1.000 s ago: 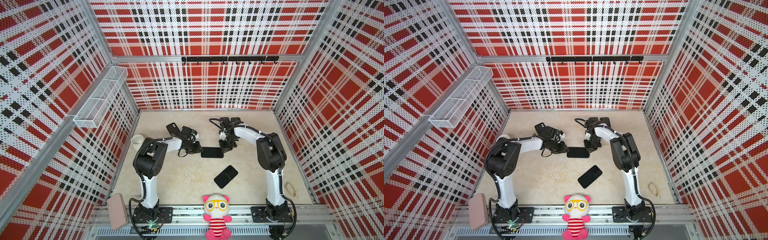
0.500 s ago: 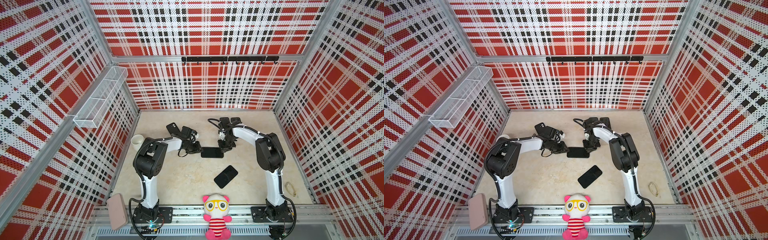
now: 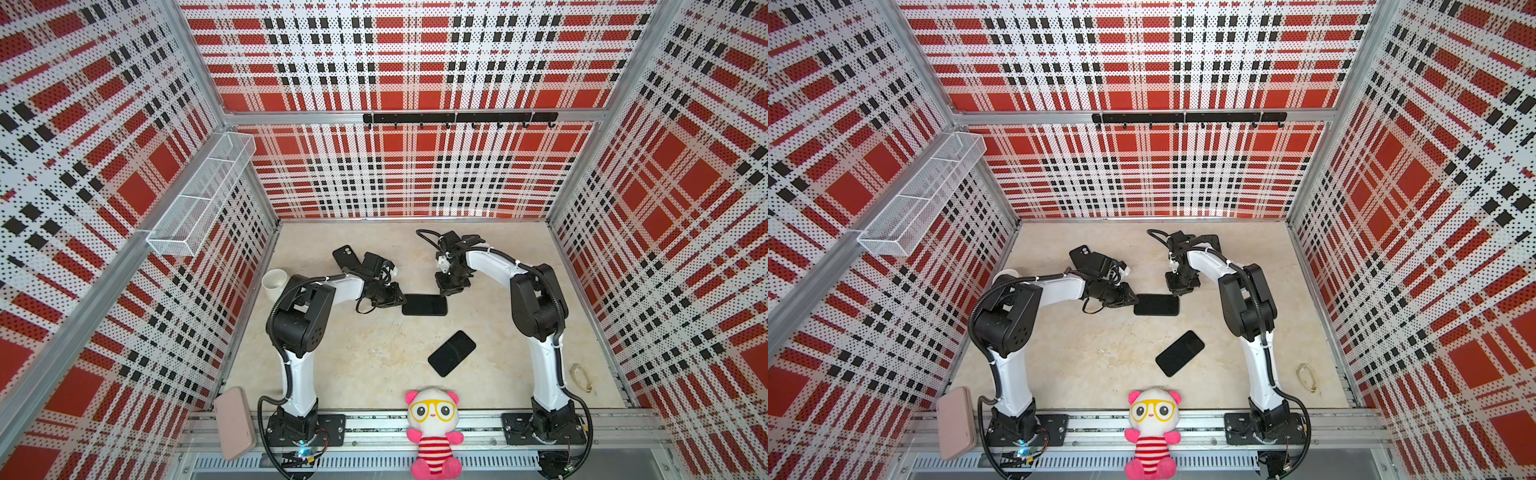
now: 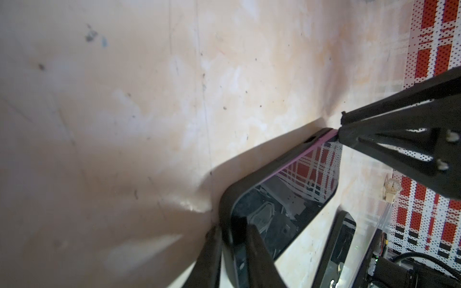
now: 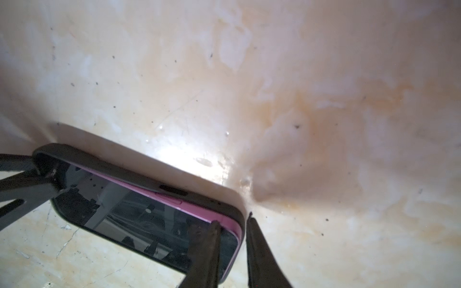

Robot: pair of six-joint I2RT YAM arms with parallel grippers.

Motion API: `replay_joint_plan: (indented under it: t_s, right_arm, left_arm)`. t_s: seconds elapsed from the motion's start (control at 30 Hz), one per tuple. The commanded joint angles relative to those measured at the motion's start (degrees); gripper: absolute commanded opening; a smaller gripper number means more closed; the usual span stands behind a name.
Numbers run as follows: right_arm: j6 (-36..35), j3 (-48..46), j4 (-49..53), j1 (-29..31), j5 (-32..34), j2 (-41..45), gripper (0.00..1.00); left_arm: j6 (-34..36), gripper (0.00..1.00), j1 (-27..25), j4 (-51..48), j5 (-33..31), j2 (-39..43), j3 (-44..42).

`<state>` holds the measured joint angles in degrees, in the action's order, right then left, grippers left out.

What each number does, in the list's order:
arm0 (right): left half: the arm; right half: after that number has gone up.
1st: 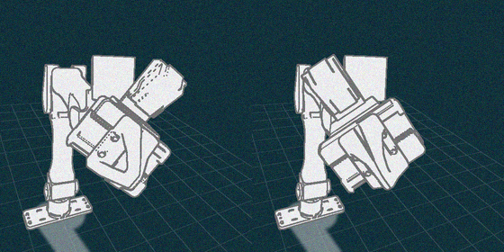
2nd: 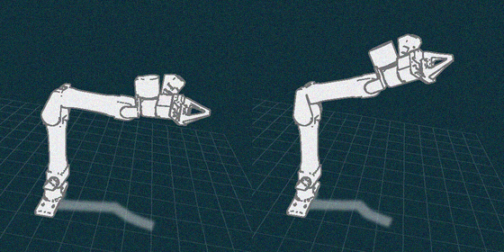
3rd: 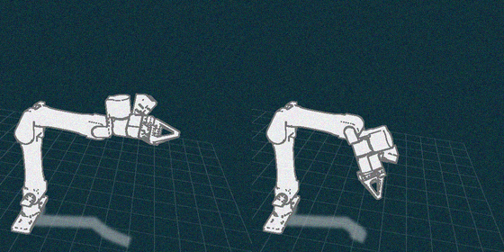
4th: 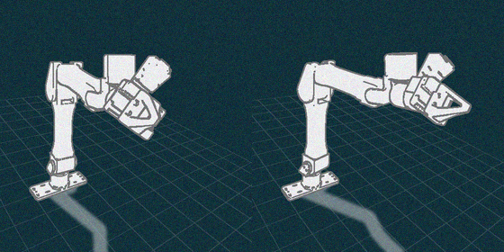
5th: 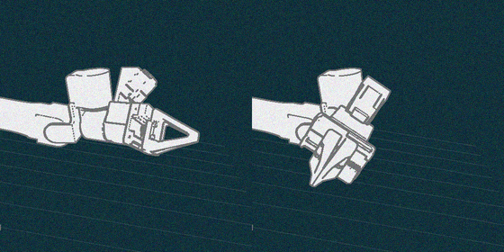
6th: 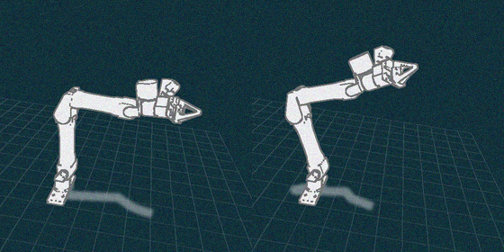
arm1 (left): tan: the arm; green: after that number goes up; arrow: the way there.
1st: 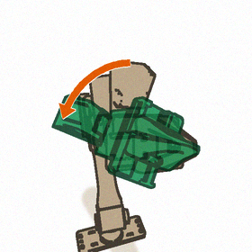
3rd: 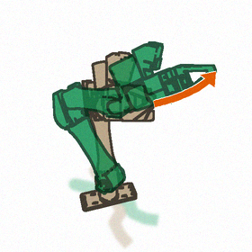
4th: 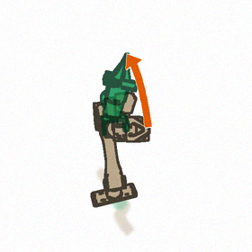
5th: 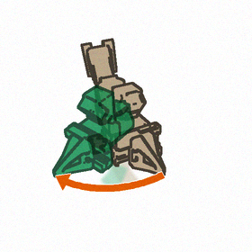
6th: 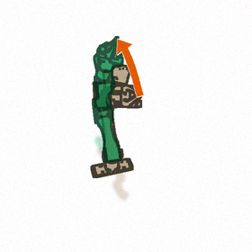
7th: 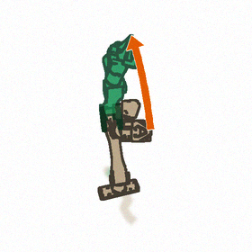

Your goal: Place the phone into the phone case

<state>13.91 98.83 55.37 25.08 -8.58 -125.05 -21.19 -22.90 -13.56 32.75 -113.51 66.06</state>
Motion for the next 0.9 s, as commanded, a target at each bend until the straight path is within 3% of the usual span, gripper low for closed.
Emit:
replay_joint_plan:
  t_s: [0.0, 0.4, 0.87]
  right_arm:
    - [-1.43, -0.97, -0.44, -0.55, 3.3, -3.4, 0.2]
    - [-1.21, -6.04, -0.19, 0.35, 5.81, -5.01, 0.13]
    - [0.49, -12.31, 1.92, 5.27, 9.79, -10.25, 0.13]
  left_arm:
    - [0.28, 0.22, -0.09, -0.94, 0.65, -1.4, 0.11]
    - [0.36, 0.22, 0.05, -0.94, 0.64, -1.45, 0.13]
    - [0.36, 0.22, 0.22, -0.94, 0.57, -1.29, 0.06]
